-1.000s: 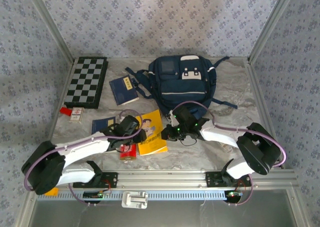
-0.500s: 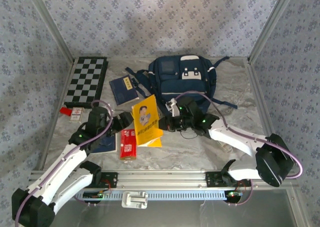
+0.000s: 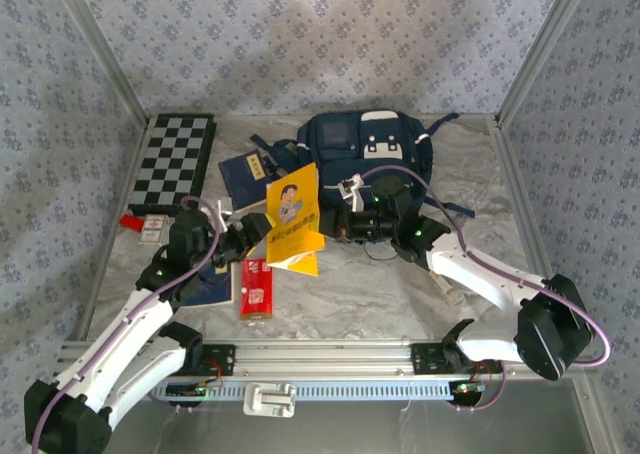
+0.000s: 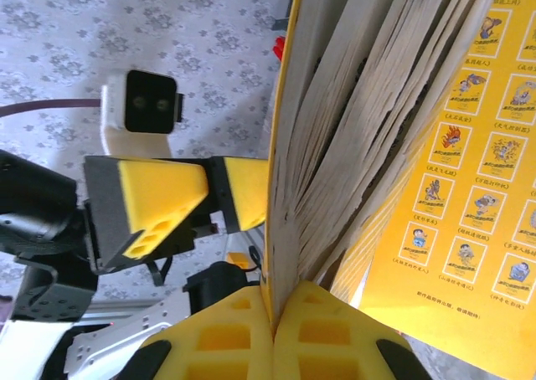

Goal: Pack the student bag

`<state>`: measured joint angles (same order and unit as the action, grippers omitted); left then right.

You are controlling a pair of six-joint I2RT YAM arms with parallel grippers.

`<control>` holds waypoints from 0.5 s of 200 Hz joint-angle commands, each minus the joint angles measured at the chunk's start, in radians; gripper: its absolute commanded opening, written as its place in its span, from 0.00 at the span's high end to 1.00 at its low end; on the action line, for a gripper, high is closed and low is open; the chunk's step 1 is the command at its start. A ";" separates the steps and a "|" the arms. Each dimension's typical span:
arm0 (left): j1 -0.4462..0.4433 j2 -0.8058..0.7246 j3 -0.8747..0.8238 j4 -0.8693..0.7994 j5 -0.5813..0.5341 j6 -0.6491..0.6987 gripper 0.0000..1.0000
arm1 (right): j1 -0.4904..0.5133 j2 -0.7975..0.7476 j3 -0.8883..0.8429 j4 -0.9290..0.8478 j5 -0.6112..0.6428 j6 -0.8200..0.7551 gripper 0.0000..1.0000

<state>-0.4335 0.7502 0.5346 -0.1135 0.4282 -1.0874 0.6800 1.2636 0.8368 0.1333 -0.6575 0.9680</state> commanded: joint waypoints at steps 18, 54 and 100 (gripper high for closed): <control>0.004 0.026 0.000 0.097 0.062 -0.042 0.21 | -0.008 -0.031 0.042 0.166 -0.052 0.052 1.00; 0.004 0.023 -0.015 0.219 0.109 -0.094 0.40 | -0.012 0.013 0.041 0.182 -0.066 0.054 1.00; 0.004 0.007 0.005 0.200 0.110 -0.088 0.67 | -0.040 0.038 0.027 0.159 -0.083 0.033 1.00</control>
<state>-0.4263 0.7792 0.5095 0.0071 0.4870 -1.1698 0.6495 1.2900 0.8371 0.2359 -0.7052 1.0176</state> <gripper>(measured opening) 0.366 0.052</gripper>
